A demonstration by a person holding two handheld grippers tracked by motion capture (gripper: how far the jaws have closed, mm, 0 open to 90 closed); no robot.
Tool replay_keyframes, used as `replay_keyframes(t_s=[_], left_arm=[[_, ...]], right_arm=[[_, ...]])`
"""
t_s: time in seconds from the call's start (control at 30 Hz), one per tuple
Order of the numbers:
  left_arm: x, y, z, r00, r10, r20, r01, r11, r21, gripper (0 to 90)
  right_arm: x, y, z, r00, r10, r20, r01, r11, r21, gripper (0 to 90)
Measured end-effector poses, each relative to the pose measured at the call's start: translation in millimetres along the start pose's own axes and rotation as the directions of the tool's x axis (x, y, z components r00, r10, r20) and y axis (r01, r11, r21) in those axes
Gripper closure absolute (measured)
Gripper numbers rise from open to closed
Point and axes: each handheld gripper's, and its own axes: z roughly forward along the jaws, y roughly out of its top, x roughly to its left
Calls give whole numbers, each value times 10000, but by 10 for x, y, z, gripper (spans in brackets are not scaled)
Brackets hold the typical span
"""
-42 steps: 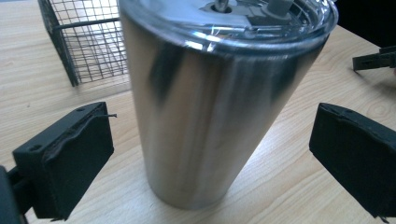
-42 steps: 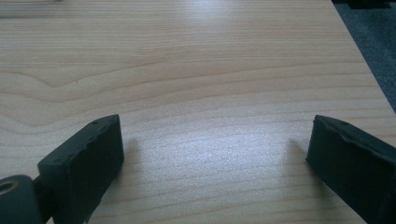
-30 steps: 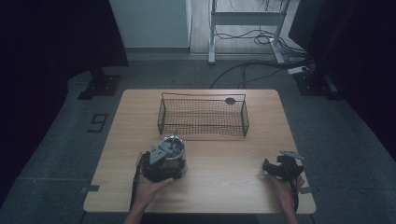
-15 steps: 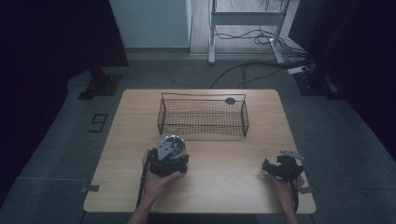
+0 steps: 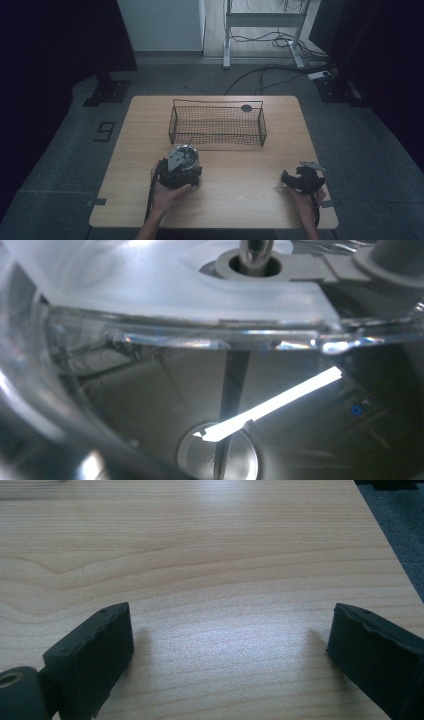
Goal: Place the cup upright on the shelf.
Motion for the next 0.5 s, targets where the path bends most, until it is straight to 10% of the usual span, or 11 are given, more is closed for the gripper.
replay_keyframes(t_s=[0.5], left_arm=[[54,110,-122,9999,-148,30,149,9995,-289,42]], right_arm=[[0,0,0,10000,11,-5,-11,10000,-8,45]])
